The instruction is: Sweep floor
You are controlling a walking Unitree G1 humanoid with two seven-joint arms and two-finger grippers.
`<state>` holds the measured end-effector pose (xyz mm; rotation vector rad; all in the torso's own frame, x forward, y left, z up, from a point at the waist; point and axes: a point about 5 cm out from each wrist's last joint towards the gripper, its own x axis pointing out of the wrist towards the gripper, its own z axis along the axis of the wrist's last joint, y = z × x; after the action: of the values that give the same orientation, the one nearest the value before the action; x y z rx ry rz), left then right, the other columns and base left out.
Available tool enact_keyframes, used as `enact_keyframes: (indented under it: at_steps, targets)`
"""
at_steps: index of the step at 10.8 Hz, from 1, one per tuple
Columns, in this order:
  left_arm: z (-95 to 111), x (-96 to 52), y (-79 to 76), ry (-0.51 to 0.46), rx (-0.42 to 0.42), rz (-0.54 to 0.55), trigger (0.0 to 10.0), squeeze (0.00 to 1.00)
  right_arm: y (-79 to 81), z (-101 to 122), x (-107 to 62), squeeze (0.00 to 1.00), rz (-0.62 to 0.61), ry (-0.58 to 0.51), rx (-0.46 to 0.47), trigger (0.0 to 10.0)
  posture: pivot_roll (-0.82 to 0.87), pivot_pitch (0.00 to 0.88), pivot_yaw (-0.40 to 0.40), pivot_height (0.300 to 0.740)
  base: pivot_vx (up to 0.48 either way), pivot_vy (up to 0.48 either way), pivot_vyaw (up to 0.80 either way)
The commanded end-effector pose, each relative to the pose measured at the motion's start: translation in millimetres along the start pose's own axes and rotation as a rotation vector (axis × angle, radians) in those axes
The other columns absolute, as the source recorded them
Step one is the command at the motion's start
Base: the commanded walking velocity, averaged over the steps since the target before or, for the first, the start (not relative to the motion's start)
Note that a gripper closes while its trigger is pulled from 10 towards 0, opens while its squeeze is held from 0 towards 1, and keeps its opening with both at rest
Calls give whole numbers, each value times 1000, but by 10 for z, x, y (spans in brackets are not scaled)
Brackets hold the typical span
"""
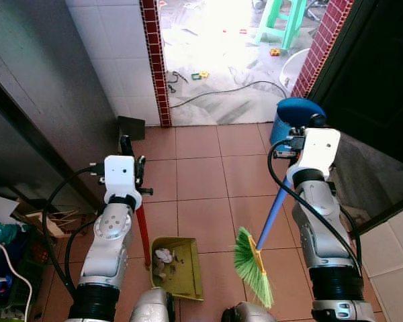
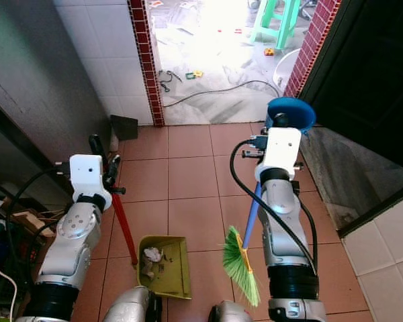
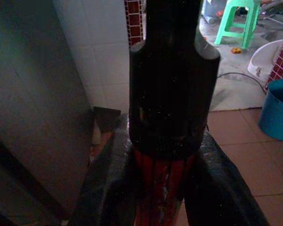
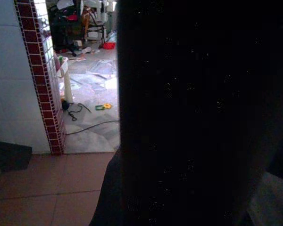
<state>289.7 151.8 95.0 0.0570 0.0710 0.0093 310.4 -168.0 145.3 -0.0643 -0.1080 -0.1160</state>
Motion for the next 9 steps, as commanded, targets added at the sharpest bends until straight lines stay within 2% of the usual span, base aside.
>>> enact_keyframes:
  at_steps: [1, 5, 9]
  targets:
    - [156, -30, -74, -48, -26, -22, 10000, 0, 122, -41, 13, 0, 101, 28, -18, 10000, -15, 91, -5, 740, 0, 0, 0]
    - [152, -35, -73, -49, -22, -27, 10000, 0, 117, 16, 58, 0, 97, 12, -5, 10000, -14, 85, -4, 740, 0, 0, 0]
    - [153, -39, -78, -48, -22, -26, 10000, 0, 124, -27, 24, 0, 103, 23, -7, 10000, -13, 86, -6, 740, 0, 0, 0]
